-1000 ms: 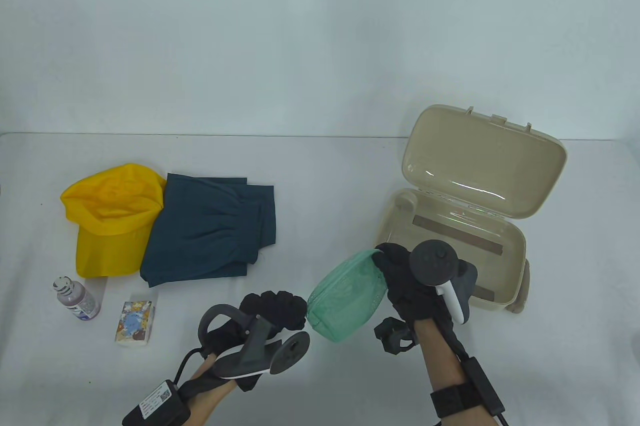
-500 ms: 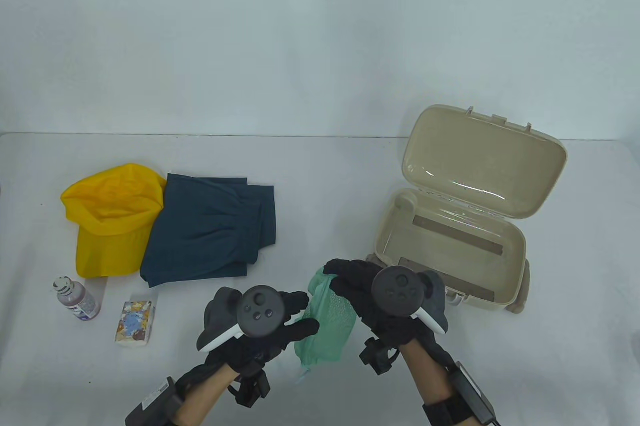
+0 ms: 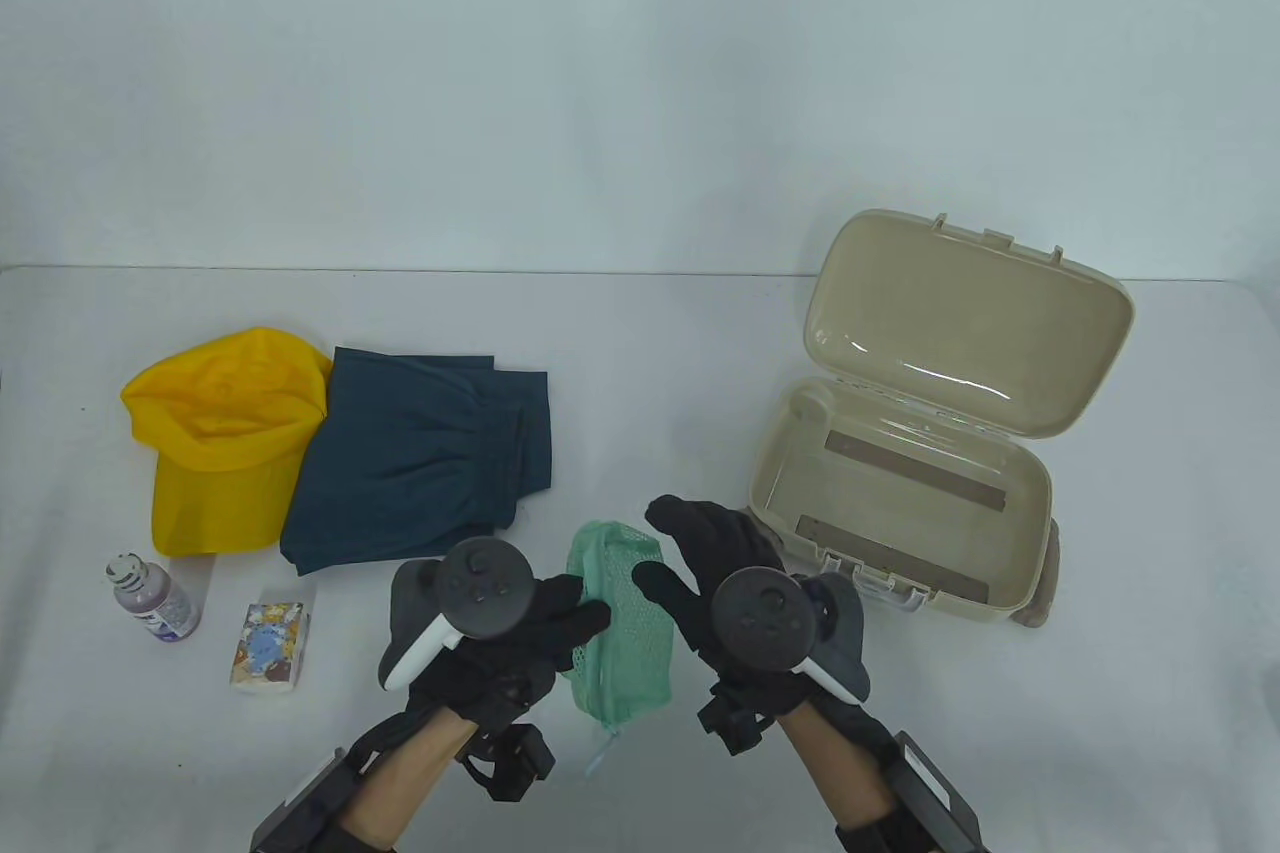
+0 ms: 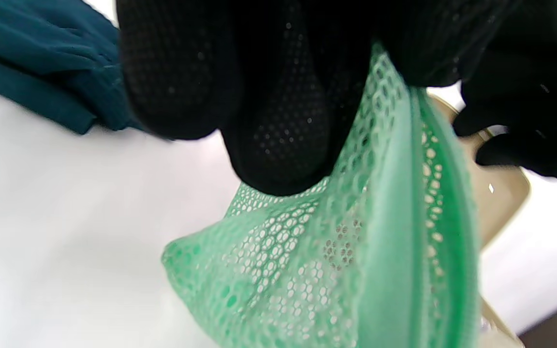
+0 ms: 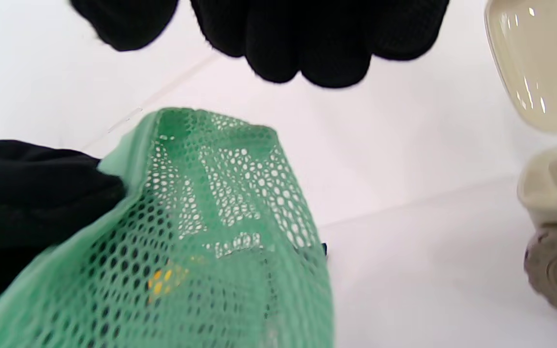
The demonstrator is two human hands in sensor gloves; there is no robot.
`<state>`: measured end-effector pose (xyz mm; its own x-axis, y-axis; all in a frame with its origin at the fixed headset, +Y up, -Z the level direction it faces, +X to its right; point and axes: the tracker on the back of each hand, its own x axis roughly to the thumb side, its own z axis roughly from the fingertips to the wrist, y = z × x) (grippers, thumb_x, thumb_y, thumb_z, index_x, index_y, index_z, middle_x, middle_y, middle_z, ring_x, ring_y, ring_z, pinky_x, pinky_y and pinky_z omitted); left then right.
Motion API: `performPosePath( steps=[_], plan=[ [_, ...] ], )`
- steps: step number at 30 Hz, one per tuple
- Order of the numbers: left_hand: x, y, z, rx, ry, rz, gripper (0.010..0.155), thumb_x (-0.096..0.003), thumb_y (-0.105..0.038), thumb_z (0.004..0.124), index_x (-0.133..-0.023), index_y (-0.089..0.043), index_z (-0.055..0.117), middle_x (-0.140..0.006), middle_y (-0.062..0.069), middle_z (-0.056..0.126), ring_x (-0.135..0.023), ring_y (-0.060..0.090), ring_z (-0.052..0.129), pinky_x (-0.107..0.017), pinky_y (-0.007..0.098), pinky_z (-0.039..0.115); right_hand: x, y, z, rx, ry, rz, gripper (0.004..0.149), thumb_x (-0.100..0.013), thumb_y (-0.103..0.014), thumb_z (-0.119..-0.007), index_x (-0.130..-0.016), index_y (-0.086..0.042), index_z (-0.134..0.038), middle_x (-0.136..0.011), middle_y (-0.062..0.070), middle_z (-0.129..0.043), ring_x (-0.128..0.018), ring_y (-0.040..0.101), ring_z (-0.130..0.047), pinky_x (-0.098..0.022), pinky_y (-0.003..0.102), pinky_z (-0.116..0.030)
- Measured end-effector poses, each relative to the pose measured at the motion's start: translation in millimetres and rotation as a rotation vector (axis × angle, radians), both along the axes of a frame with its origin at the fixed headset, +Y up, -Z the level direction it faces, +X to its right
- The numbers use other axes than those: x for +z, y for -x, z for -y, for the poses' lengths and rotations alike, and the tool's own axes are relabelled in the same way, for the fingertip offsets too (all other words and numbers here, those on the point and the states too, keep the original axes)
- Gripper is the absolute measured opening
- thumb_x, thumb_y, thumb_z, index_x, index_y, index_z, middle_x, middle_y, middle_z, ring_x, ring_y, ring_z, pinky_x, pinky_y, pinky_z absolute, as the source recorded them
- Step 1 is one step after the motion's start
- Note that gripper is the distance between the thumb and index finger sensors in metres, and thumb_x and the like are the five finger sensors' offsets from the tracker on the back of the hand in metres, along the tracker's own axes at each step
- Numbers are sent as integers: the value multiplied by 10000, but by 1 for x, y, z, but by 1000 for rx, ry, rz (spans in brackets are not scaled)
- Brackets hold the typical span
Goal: Pack suitcase
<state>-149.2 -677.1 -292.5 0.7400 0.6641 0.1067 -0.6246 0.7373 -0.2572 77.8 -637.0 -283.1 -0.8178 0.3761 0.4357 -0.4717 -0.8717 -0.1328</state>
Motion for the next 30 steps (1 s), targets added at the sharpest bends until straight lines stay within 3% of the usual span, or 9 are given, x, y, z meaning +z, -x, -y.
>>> performPosePath(
  steps=[2,6,8,14,23,30],
  plan=[
    [-2,7,0,53,16,-28,432,-488,-450,736,-830,-217,856,-694,-17,1011,-457,113,1085,-379,300,907,0,8,5,23,87,-50,629,-478,-603,-650,-958,-199,-698,-849,42,-873,-739,264,-913,-592,470,-781],
    [-3,7,1,187,72,50,440,-496,-439,723,-856,-213,839,-725,-14,1000,-493,119,1081,-404,304,903,-3,19,19,9,240,-138,716,-469,-637,-636,-994,-152,-680,-885,77,-875,-740,285,-925,-574,469,-793],
    [-2,2,3,231,107,81,450,-502,-420,720,-858,-166,828,-728,9,992,-504,128,1078,-414,311,900,-2,22,21,-14,247,-136,661,-469,-577,-689,-962,-137,-708,-834,67,-909,-696,250,-958,-551,439,-819],
    [-4,1,3,170,96,102,444,-499,-406,723,-847,-156,840,-718,21,995,-501,141,1077,-413,321,898,2,28,17,17,161,-61,458,-477,-416,-773,-821,-120,-833,-629,-1,-1018,-500,151,-1048,-419,359,-900],
    [-11,10,-4,-65,24,78,427,-498,-405,726,-836,-179,857,-700,19,1006,-470,150,1079,-391,330,896,-13,8,19,56,152,78,437,-507,-431,-759,-806,-127,-852,-617,1,-1018,-492,174,-1047,-395,368,-897],
    [-22,25,-1,-226,51,55,422,-497,-399,732,-828,-173,862,-692,27,1007,-463,165,1075,-389,342,889,-33,-15,26,140,251,127,439,-504,-457,-757,-764,-124,-873,-551,-19,-1020,-434,157,-1045,-357,359,-899]
  ],
)
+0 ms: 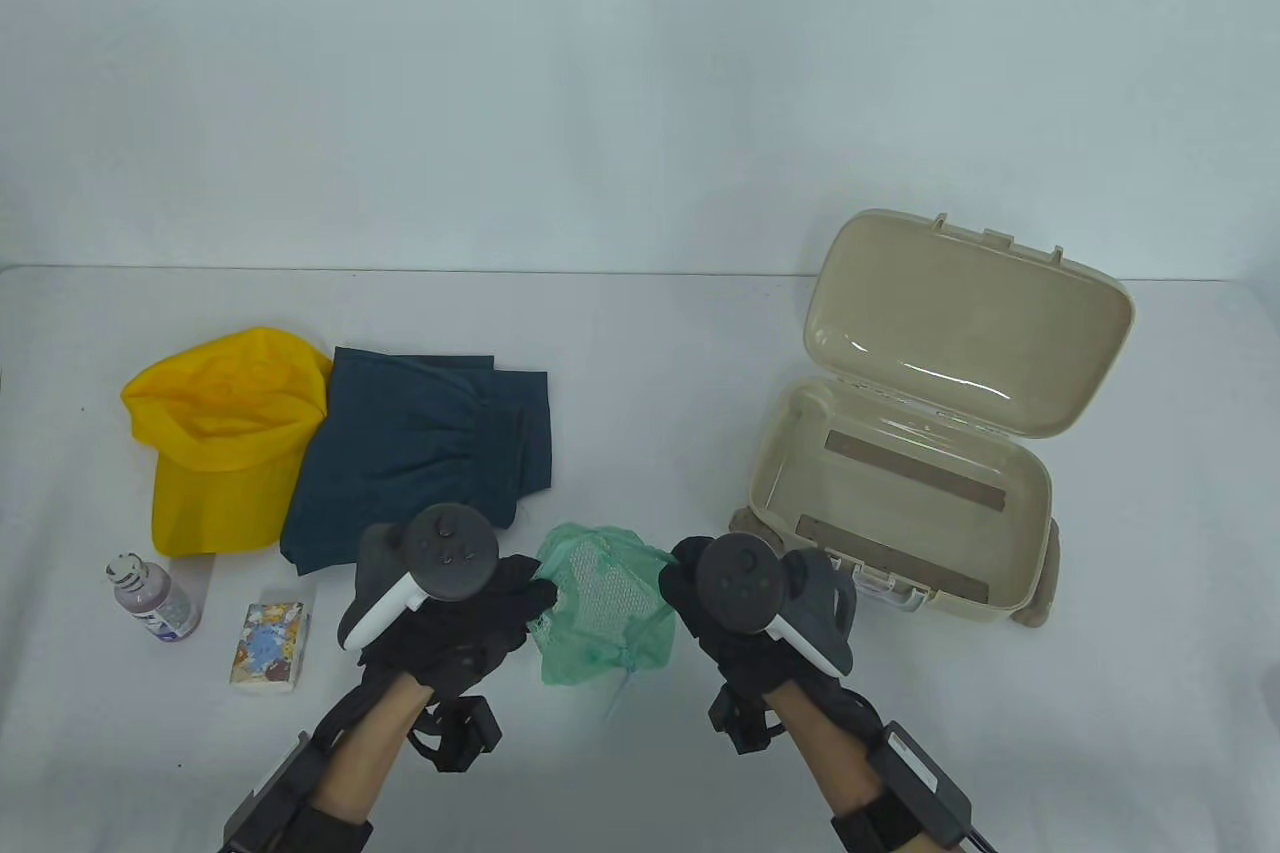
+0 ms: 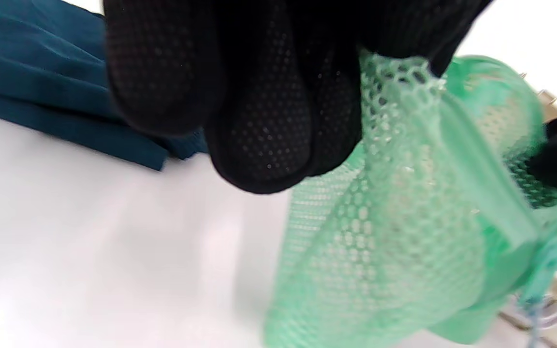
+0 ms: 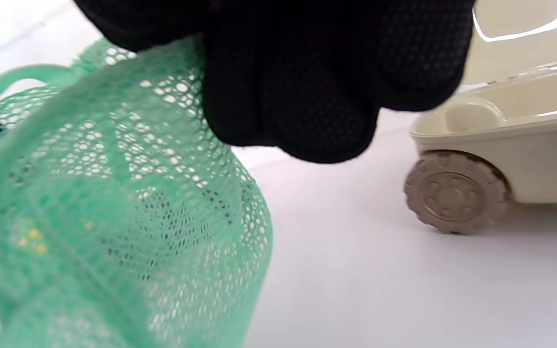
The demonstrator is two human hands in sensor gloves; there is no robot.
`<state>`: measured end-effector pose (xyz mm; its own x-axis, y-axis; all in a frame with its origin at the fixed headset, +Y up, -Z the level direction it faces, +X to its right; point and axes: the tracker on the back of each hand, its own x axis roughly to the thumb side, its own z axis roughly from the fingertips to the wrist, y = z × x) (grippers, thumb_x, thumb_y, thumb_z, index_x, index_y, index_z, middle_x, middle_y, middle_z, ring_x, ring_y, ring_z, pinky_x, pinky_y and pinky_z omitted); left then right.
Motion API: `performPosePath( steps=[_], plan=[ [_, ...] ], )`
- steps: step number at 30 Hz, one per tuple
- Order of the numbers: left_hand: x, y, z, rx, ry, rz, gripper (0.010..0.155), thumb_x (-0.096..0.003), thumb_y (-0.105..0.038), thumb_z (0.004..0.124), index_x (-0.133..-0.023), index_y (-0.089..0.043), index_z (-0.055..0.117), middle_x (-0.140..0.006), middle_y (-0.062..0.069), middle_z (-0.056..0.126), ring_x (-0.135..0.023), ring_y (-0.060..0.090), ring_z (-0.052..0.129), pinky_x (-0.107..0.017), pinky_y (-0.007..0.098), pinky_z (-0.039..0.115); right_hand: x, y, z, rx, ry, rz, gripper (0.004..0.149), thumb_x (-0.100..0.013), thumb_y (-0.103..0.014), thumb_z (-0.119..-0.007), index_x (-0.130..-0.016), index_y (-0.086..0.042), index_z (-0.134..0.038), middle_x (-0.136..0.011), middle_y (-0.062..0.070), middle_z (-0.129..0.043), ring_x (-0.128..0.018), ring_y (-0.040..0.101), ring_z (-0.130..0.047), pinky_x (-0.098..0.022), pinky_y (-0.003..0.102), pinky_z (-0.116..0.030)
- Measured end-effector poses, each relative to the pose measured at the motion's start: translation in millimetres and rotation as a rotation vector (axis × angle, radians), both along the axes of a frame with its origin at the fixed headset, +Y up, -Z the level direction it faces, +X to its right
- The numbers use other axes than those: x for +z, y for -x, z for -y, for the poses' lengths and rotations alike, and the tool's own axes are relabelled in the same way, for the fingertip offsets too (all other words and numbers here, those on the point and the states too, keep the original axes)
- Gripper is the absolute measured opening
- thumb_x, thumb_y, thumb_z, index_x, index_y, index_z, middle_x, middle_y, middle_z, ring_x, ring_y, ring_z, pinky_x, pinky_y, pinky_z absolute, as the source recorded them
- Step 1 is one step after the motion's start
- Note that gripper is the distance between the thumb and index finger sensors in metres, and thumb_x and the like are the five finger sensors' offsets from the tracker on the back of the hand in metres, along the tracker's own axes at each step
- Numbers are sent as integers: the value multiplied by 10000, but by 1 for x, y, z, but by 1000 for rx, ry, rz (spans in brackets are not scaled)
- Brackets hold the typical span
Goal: Pack suitcase
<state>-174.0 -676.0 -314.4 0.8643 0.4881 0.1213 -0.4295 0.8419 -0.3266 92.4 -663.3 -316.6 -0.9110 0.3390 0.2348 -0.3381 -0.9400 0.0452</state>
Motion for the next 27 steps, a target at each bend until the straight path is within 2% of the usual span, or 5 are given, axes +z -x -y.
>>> performPosePath(
  steps=[3,11,18,24,27],
  plan=[
    [-3,3,3,-44,15,-15,421,-496,-397,736,-826,-171,866,-694,33,1007,-467,175,1073,-393,351,885,-3,-4,2,31,52,-13,437,-505,-456,-758,-762,-123,-875,-545,-16,-1020,-431,160,-1043,-356,362,-896],
    [-7,8,4,-78,49,-23,420,-486,-394,756,-822,-171,875,-700,39,1008,-477,188,1073,-401,364,882,-4,-6,5,89,75,-30,439,-503,-461,-761,-770,-130,-873,-557,-18,-1018,-443,162,-1040,-366,363,-891],
    [-5,-2,5,-104,27,-23,427,-497,-411,735,-834,-181,862,-718,33,1000,-494,187,1069,-411,361,880,-6,-8,9,-29,139,-33,435,-510,-475,-744,-754,-139,-876,-535,-31,-1016,-422,146,-1040,-353,349,-894],
    [-1,-7,1,-102,-4,-34,532,-476,-501,724,-885,-179,832,-779,46,976,-551,204,1058,-435,369,871,-4,-2,14,-93,156,-36,434,-514,-481,-736,-752,-145,-872,-532,-41,-1012,-418,133,-1037,-352,339,-895],
    [1,0,-13,-59,-39,-56,605,-463,-552,704,-937,-185,788,-837,56,944,-604,215,1044,-456,378,863,-2,1,15,-89,148,-33,434,-513,-483,-735,-751,-147,-872,-532,-42,-1011,-419,132,-1037,-352,337,-895]
  ],
)
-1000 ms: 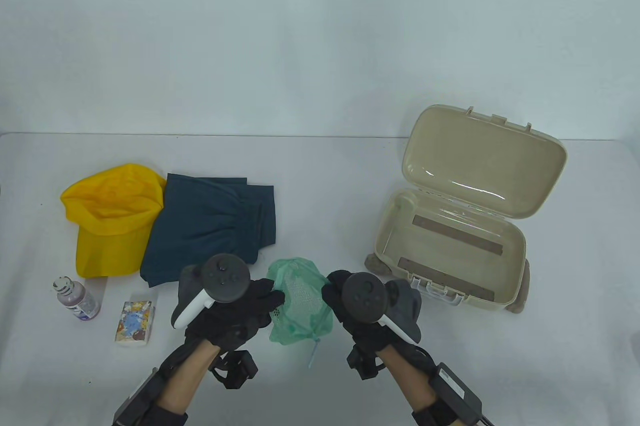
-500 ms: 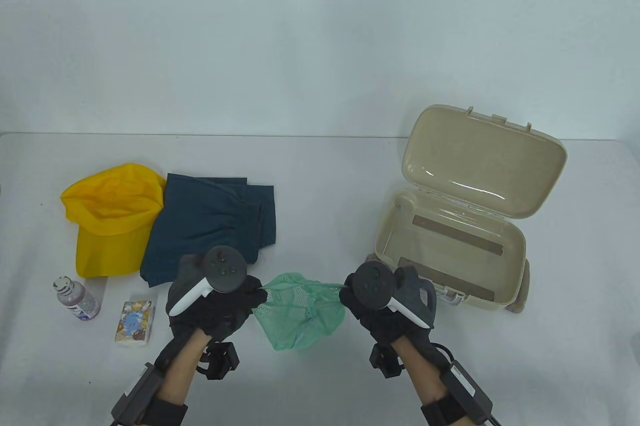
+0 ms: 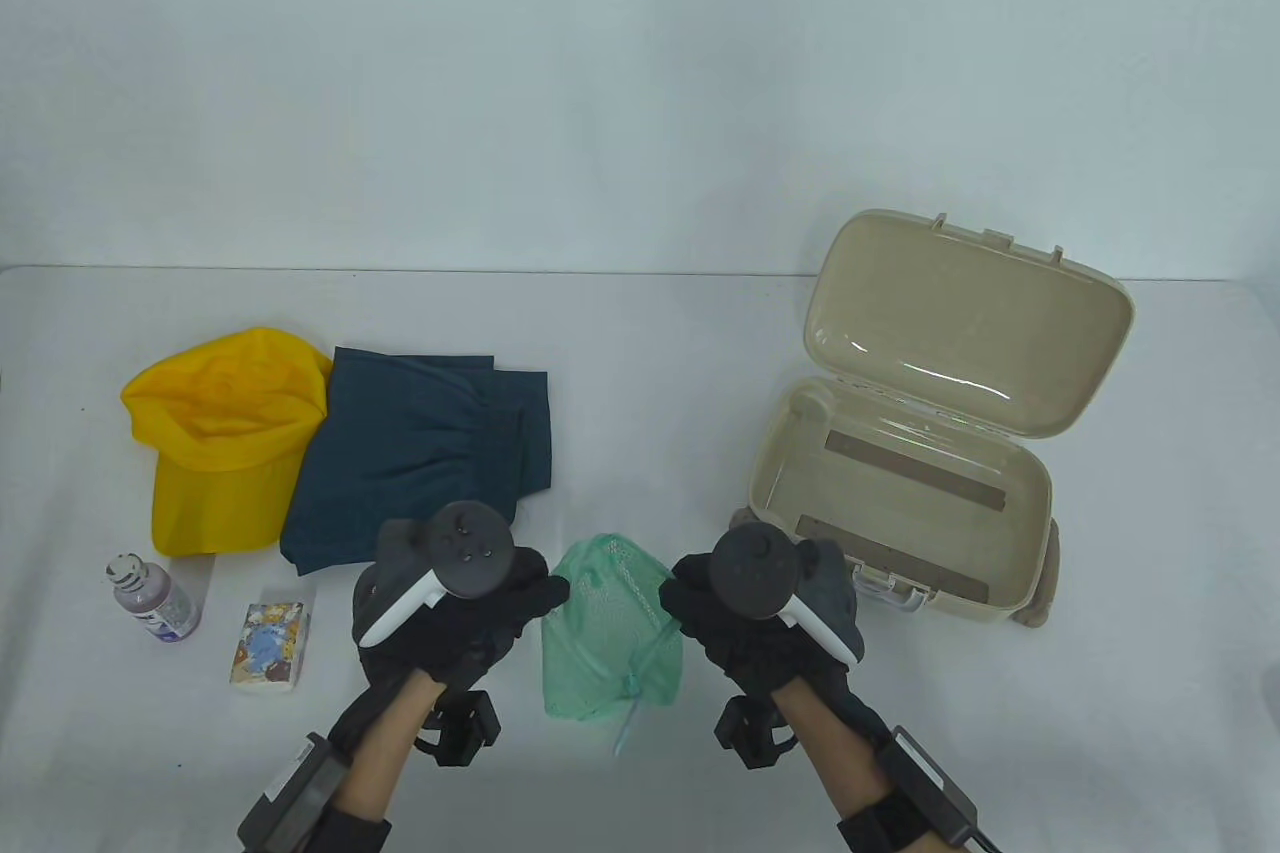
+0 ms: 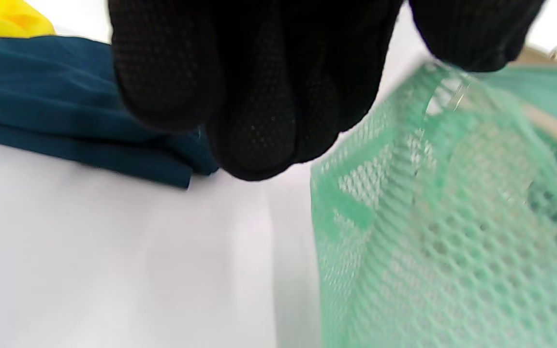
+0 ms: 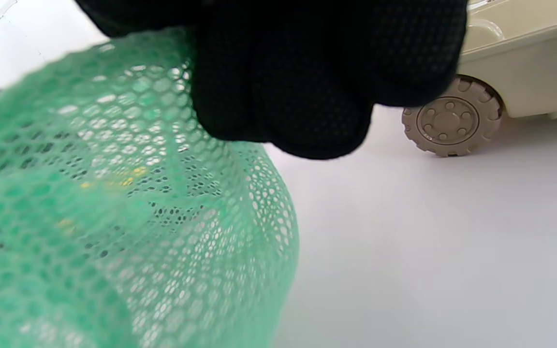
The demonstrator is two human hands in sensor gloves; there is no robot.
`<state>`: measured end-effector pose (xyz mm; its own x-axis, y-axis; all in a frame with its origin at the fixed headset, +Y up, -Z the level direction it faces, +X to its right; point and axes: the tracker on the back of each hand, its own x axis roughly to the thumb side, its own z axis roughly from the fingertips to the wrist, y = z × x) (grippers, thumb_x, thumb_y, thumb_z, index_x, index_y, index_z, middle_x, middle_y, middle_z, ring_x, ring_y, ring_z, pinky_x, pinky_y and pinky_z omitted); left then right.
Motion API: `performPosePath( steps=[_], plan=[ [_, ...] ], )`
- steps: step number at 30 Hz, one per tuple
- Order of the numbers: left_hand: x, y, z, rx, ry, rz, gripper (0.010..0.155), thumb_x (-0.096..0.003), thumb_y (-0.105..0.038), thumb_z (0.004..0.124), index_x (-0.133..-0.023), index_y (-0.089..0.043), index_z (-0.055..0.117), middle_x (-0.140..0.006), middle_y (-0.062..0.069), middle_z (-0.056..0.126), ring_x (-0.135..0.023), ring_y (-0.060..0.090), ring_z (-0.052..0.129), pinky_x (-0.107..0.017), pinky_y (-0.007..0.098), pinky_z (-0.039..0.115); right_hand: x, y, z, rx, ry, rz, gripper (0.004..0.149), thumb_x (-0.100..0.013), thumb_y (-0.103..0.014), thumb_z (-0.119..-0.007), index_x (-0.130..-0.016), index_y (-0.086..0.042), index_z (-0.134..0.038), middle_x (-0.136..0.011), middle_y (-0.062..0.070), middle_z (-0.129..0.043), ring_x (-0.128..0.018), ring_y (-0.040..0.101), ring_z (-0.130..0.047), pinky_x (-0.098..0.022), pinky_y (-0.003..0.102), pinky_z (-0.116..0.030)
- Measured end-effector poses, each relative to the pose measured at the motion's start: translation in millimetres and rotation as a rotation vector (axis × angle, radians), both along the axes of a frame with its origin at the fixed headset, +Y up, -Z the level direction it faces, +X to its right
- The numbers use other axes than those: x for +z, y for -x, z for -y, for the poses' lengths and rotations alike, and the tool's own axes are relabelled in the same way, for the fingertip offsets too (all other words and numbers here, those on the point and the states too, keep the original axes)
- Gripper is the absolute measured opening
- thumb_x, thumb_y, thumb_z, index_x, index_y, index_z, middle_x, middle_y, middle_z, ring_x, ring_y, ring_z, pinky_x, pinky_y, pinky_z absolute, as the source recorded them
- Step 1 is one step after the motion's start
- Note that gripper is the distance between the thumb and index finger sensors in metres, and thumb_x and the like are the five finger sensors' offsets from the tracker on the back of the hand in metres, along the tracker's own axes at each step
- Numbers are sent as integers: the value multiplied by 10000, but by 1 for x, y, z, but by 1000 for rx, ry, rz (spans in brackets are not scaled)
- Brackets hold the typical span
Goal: Pack suitcase
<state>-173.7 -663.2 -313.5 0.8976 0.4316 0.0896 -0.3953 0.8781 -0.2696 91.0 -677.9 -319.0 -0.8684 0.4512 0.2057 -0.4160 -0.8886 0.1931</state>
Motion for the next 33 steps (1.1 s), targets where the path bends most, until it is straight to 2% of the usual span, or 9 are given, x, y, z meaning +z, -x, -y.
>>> performPosePath(
  steps=[2,5,7,11,15,20,25,28,33],
  plan=[
    [0,13,-16,28,-46,-46,615,-463,-554,706,-959,-195,767,-867,59,927,-629,223,1033,-465,383,858,0,1,0,3,-3,2,435,-514,-483,-734,-751,-146,-872,-533,-41,-1011,-417,133,-1037,-351,339,-895],
    [-4,48,-48,-12,-140,-184,652,-465,-556,708,-1020,-214,687,-951,65,860,-686,232,1004,-487,389,848,0,0,0,12,-9,11,435,-514,-484,-734,-752,-147,-871,-535,-41,-1011,-423,135,-1036,-354,339,-894],
    [-6,83,-68,-118,-190,-324,681,-463,-557,716,-1052,-227,634,-1004,79,807,-715,244,985,-477,388,851,-1,-2,1,6,-8,26,435,-515,-484,-733,-755,-148,-869,-537,-42,-1010,-425,134,-1036,-357,339,-893],
    [-2,145,-77,-352,-168,-540,709,-459,-561,726,-1078,-243,590,-1056,101,745,-736,260,969,-466,390,854,-2,-4,3,17,-1,35,435,-514,-485,-733,-758,-150,-867,-543,-40,-1009,-430,135,-1035,-360,341,-892],
    [5,200,-62,-536,-50,-702,737,-453,-572,726,-1096,-262,545,-1087,108,701,-757,270,954,-469,393,851,-3,-6,3,10,-1,47,434,-515,-483,-734,-759,-150,-867,-546,-38,-1009,-431,138,-1035,-361,341,-891],
    [19,239,-27,-534,97,-803,761,-447,-589,717,-1109,-271,514,-1073,115,719,-747,284,957,-457,396,855,-3,-7,3,20,3,49,435,-515,-483,-734,-759,-148,-867,-545,-38,-1009,-431,138,-1035,-362,342,-891],
    [19,246,-4,-552,141,-812,758,-444,-586,717,-1105,-273,517,-1014,88,785,-706,262,980,-442,383,863,-3,-8,4,20,10,54,434,-516,-482,-733,-760,-149,-866,-547,-37,-1008,-436,138,-1034,-363,342,-891],
    [16,246,6,-559,151,-808,687,-458,-528,728,-1076,-274,566,-924,41,856,-656,221,1005,-438,364,872,-3,-8,3,18,8,54,435,-515,-482,-734,-761,-149,-865,-548,-37,-1008,-433,141,-1034,-364,343,-891],
    [12,243,7,-591,145,-769,612,-467,-449,736,-1023,-216,636,-872,41,881,-621,213,1014,-472,357,881,-3,-8,4,16,7,53,434,-516,-481,-733,-763,-149,-864,-551,-36,-1008,-437,141,-1034,-366,344,-891]
  ],
)
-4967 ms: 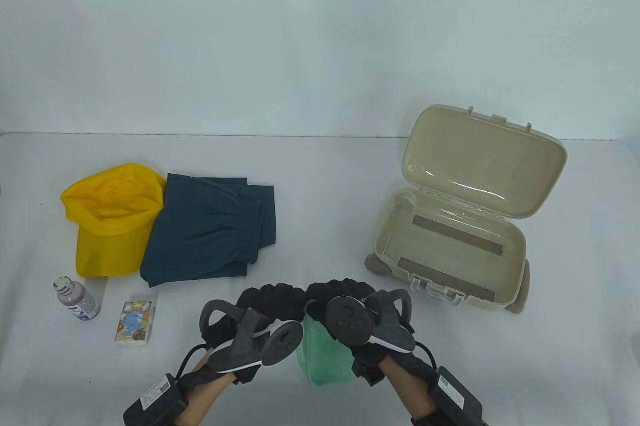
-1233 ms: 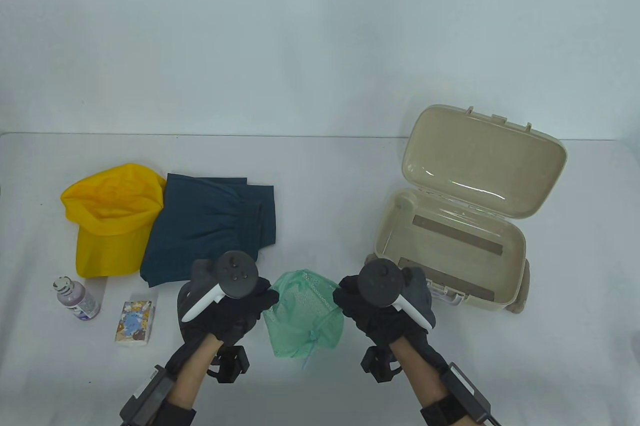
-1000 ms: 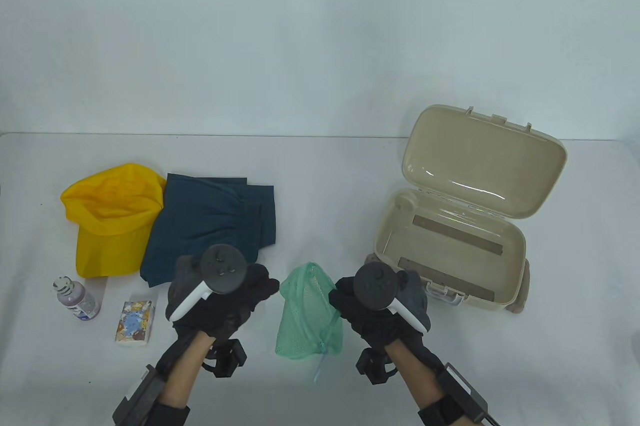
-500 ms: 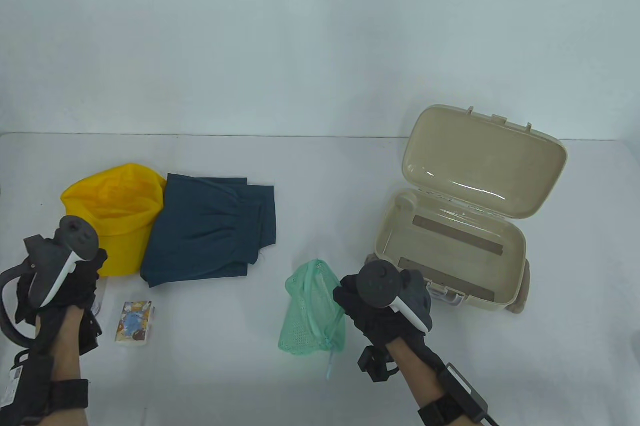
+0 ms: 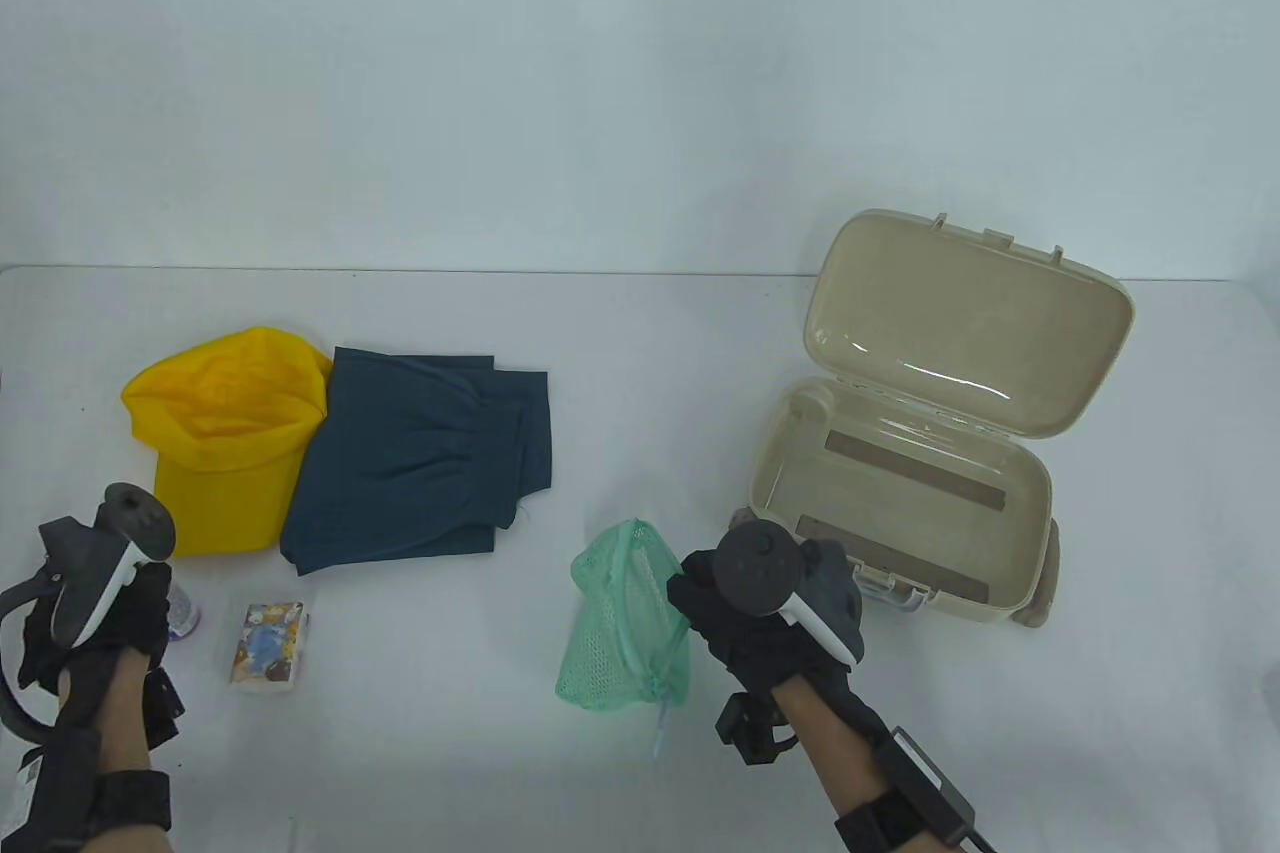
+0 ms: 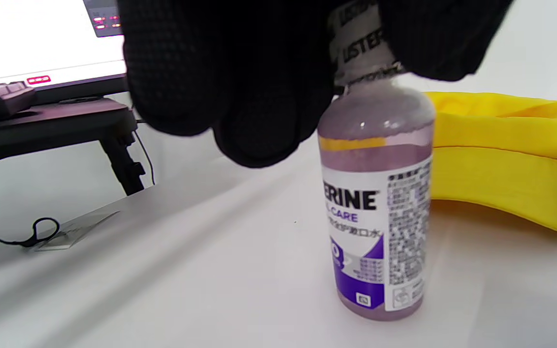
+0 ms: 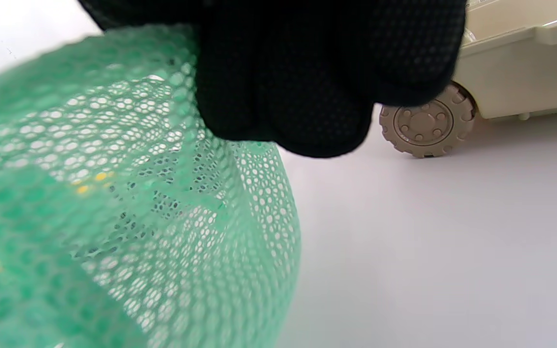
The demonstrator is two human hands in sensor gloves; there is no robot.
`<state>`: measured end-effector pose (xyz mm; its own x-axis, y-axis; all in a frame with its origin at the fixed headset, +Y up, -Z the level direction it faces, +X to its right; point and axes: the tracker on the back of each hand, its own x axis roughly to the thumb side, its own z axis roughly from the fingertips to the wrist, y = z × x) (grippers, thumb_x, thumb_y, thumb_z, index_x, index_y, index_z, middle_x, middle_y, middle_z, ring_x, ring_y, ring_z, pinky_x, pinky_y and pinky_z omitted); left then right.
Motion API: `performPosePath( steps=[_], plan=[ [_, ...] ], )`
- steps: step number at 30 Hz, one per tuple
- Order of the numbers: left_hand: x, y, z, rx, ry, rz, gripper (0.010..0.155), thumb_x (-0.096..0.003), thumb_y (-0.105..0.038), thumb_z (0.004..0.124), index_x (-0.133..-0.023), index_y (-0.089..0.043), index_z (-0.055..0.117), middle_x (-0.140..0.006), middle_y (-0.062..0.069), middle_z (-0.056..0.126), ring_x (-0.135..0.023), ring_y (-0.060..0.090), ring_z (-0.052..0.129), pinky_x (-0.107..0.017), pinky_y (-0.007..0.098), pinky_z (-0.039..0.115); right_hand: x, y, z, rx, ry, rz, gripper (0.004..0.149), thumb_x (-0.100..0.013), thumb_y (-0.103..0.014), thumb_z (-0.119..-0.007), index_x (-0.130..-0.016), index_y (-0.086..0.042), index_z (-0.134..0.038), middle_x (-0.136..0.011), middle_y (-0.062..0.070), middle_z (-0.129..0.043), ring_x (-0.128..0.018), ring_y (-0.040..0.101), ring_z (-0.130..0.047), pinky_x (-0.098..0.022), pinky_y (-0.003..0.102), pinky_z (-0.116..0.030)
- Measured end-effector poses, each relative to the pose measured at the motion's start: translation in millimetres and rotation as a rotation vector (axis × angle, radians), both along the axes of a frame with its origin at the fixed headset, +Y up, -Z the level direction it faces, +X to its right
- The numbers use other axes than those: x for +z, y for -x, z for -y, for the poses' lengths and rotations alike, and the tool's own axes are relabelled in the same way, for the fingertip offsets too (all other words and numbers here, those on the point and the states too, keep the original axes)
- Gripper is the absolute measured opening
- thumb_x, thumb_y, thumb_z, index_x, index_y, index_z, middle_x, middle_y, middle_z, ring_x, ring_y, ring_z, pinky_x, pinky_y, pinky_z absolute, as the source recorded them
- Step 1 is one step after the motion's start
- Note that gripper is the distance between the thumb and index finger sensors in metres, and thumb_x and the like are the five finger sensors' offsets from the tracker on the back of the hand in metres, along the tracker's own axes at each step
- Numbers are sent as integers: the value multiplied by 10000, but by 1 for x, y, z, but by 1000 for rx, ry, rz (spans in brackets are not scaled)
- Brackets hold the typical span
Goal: Pack suitcase
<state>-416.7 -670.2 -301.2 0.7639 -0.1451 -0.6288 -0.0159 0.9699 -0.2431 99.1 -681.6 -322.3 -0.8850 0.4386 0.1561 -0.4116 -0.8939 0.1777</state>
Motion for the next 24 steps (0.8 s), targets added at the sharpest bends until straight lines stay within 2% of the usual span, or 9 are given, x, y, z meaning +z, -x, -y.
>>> performPosePath(
  steps=[2,5,9,14,18,20,24],
  plan=[
    [0,-2,-7,6,-19,14,610,-471,-440,730,-1021,-196,628,-856,53,882,-608,206,1015,-469,352,885,0,0,0,0,2,-1,433,-516,-480,-733,-763,-150,-864,-552,-36,-1007,-441,141,-1034,-367,344,-891],
    [1,-15,-30,2,-102,76,611,-475,-444,726,-1018,-181,630,-845,58,884,-594,199,1017,-462,342,889,0,1,0,-1,2,-3,434,-516,-480,-732,-765,-150,-863,-553,-36,-1007,-441,142,-1034,-367,345,-890],
    [2,-51,-72,29,-252,203,612,-477,-449,725,-1011,-164,639,-819,65,899,-560,190,1030,-440,325,900,0,1,0,-4,2,-3,434,-517,-479,-732,-765,-148,-863,-554,-34,-1007,-441,142,-1034,-368,345,-890],
    [7,-114,-110,154,-439,407,613,-477,-454,728,-1004,-150,651,-803,70,914,-536,176,1047,-420,299,920,0,1,0,-10,3,-5,433,-518,-478,-732,-766,-148,-862,-555,-35,-1007,-441,143,-1034,-367,345,-891],
    [13,-164,-120,371,-554,561,613,-478,-451,735,-1002,-142,658,-798,75,920,-527,179,1054,-411,292,926,0,2,1,-18,13,-6,433,-519,-478,-730,-766,-147,-862,-555,-34,-1007,-441,143,-1034,-366,345,-891],
    [18,-193,-118,492,-590,654,615,-479,-448,735,-1008,-147,647,-812,76,910,-546,186,1049,-426,297,923,0,3,1,-23,17,-4,433,-520,-477,-729,-765,-146,-863,-553,-34,-1008,-441,142,-1035,-365,345,-892],
    [23,-234,-104,581,-592,753,613,-481,-446,730,-1012,-157,631,-830,68,899,-568,184,1046,-445,293,923,-1,4,2,-31,29,-4,434,-521,-476,-728,-765,-143,-864,-552,-32,-1008,-436,142,-1036,-362,345,-893]
  ],
)
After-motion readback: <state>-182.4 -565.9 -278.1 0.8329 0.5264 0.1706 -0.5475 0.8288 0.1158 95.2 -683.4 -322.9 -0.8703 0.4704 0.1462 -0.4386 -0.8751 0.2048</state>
